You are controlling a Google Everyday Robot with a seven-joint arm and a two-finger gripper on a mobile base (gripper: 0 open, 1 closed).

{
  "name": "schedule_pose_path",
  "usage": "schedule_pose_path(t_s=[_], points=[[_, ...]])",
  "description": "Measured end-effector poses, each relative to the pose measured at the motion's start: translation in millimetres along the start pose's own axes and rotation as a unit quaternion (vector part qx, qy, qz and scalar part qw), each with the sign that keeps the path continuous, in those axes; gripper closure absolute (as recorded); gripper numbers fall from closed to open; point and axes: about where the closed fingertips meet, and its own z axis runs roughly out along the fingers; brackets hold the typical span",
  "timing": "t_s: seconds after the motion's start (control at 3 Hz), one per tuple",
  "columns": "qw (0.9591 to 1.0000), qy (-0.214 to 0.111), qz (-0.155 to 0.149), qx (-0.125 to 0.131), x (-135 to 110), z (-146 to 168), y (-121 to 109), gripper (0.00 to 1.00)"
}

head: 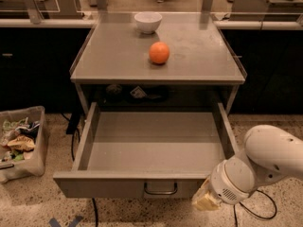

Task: Close top drawer

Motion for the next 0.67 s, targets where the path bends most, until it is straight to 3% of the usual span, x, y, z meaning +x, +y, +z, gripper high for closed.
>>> schedule_pose_path(t_s=[0.33,0.67], points=[[0.9993,-0.002,0.005,0.038,-14.1,5.9,-28.5,1.0],[0.9993,-0.002,0.005,0.038,-14.2,5.9,-28.6,1.0]])
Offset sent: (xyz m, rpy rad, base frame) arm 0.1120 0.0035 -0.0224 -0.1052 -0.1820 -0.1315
